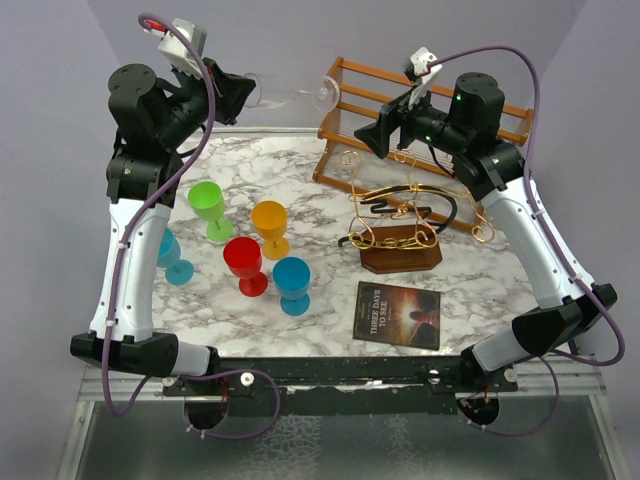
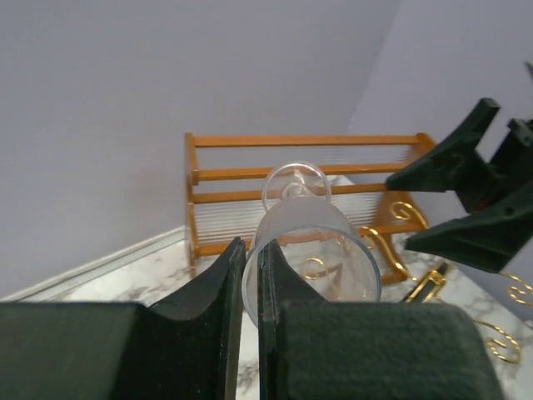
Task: Place the wine glass upside down on the wine glass rack
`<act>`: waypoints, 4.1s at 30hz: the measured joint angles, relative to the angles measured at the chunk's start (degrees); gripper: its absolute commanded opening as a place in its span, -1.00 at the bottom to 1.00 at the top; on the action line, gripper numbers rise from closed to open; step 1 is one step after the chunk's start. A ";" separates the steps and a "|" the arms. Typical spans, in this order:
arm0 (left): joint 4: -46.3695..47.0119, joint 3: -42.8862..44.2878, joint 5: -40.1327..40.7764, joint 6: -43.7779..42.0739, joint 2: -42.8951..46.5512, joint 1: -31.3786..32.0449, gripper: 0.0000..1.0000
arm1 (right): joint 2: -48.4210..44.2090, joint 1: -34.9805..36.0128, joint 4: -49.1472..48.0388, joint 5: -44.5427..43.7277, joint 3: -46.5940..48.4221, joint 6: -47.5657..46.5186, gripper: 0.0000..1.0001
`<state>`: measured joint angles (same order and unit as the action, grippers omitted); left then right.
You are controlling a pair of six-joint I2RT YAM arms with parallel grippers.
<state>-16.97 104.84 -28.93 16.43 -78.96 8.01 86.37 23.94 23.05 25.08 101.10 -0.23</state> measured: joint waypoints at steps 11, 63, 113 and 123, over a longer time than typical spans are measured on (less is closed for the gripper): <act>5.20 -4.07 -9.79 11.04 0.17 0.00 -1.00 | -0.44 0.00 -4.94 -2.67 -3.41 13.33 0.05; -5.01 -15.26 3.76 -10.60 9.29 0.31 0.57 | -17.49 -4.94 -9.90 -41.81 -13.53 -31.26 -0.98; -4.96 -15.74 3.63 -12.09 9.29 0.31 0.57 | -16.72 -5.20 -1.16 -45.20 -27.47 -68.94 -0.98; -4.96 -15.82 3.37 -12.09 9.29 0.31 0.57 | -13.66 -5.20 0.20 -47.10 -27.82 -70.14 -0.98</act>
<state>-21.93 89.01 -25.56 4.34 -69.67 8.32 72.71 18.74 23.24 -22.02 73.28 -70.37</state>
